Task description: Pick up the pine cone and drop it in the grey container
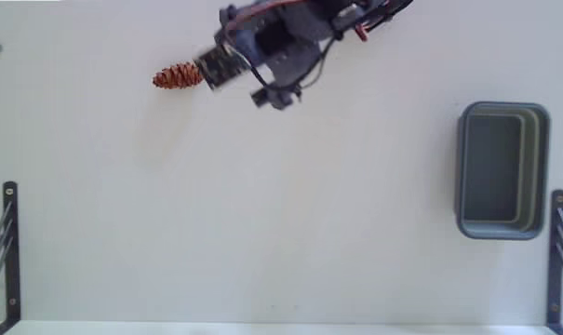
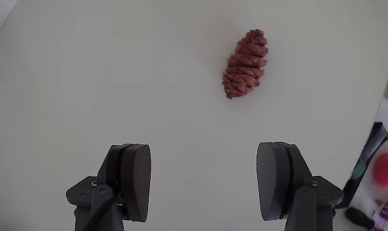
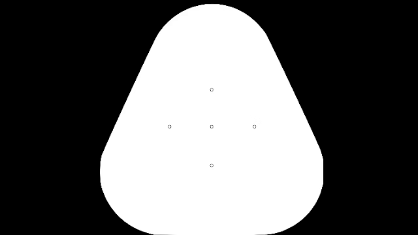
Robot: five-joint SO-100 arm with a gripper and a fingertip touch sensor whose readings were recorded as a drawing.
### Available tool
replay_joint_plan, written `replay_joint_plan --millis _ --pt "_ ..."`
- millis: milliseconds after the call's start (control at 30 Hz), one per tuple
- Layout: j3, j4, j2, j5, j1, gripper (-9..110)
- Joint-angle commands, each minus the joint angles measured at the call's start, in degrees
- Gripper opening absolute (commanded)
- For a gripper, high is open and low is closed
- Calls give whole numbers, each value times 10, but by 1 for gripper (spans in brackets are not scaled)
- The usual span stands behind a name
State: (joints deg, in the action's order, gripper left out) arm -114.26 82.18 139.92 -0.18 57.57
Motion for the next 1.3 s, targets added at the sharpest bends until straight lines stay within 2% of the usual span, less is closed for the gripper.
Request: replay_joint_plan --millis 0,967,1267 --pt "-3 -2 22 2 17 110" --pt "-3 -2 22 2 18 110" --pt "-3 -2 22 2 61 110"
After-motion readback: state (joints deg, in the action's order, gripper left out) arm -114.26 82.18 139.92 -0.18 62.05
